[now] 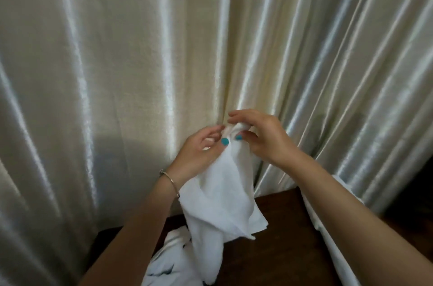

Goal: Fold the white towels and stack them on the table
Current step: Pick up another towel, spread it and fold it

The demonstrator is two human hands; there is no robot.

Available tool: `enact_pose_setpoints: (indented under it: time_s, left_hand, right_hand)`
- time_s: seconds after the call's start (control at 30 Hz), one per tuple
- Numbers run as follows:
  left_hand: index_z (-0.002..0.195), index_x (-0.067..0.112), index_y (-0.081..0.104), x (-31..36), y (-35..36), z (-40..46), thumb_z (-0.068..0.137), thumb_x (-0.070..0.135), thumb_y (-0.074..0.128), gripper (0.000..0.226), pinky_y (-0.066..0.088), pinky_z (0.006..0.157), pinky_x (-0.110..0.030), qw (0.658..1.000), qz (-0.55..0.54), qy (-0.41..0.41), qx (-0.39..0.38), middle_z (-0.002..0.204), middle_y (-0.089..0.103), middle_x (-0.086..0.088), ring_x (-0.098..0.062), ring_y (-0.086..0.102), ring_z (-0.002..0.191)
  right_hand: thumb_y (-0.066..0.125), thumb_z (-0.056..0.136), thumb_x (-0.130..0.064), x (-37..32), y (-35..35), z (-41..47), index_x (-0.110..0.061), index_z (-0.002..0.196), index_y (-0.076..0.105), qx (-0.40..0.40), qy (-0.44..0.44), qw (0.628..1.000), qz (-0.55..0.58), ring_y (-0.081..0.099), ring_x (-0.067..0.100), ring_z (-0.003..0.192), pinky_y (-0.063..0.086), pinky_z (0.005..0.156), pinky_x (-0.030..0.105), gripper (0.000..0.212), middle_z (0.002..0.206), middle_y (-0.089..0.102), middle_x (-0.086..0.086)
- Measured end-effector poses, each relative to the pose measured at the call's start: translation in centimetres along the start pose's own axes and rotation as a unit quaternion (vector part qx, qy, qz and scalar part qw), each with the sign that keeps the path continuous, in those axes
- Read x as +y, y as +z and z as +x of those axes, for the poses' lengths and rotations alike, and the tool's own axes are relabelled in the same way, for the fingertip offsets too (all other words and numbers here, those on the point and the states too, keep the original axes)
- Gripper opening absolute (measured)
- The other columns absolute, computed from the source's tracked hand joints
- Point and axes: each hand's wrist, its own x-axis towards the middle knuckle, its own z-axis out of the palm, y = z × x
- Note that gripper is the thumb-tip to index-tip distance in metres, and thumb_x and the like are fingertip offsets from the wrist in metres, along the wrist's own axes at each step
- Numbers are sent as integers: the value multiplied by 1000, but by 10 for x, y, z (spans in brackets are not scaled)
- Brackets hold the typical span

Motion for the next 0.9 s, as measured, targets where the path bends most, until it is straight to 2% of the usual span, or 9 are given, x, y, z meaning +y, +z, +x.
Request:
enact_pose_setpoints:
  time_s: [0.13,0.23,0.3,0.4,0.5,0.57,0.7,0.8,0.9]
  left_hand:
    - [126,37,51,18,38,15,86,22,69,47,36,94,-5,995,76,62,-32,129,46,21,11,44,120]
    - [113,22,64,32,60,28,91,16,61,23,41,84,-7,978,176,114,-20,102,65,15,9,59,95]
    - [104,19,65,38,75,32,97,18,50,16,45,67,-18,954,270,132,1,77,64,11,0,60,72]
    - [104,12,60,39,98,38,99,20,42,20,49,66,-39,921,363,138,44,79,67,-6,-26,62,72]
    - [90,10,55,36,106,45,97,7,42,14,44,59,-28,940,299,125,108,70,57,-2,-21,52,64]
    - [79,19,51,36,107,47,98,8,40,24,37,53,-15,957,236,89,139,69,53,2,-12,47,61]
    - [69,28,44,34,99,50,102,17,35,36,36,59,-17,971,144,5,188,67,48,8,-3,45,60]
    - [71,24,49,26,76,56,101,23,36,33,38,66,-26,962,102,-30,252,73,52,5,-12,48,70]
    - [74,11,50,22,62,60,98,28,40,31,37,66,-27,964,108,-30,241,72,51,3,-12,46,69]
  right_hand:
    - [69,78,-1,20,-27,-7,-14,89,73,7,-50,999,15,65,10,89,51,83,22,18,107,70,0]
    - [69,79,-19,38,-46,-8,-21,85,74,62,-110,989,-76,67,15,72,52,68,33,8,80,71,-5]
    - [62,83,-31,49,-54,-8,-18,78,69,116,-119,969,-183,64,20,58,42,56,23,16,66,67,-5]
    - [52,85,-43,58,-60,-15,-16,76,57,148,-43,964,-217,61,26,50,29,49,22,29,59,63,-2]
    - [63,84,-48,71,-64,-17,-22,77,50,11,100,995,-19,55,18,58,31,52,29,30,62,58,-6]
    - [72,79,-43,83,-70,-17,-26,71,51,-147,165,969,114,50,9,60,36,57,27,28,65,53,-10]
    - [75,75,-44,112,-81,-24,-23,92,70,-372,208,903,59,68,13,84,56,78,33,27,93,72,-3]
    - [77,76,-41,125,-91,-28,-20,89,74,-338,235,907,90,70,9,80,55,70,24,25,87,75,-5]
    - [78,78,-23,130,-90,-26,-20,92,74,-170,282,889,319,71,16,79,58,69,25,14,85,77,-3]
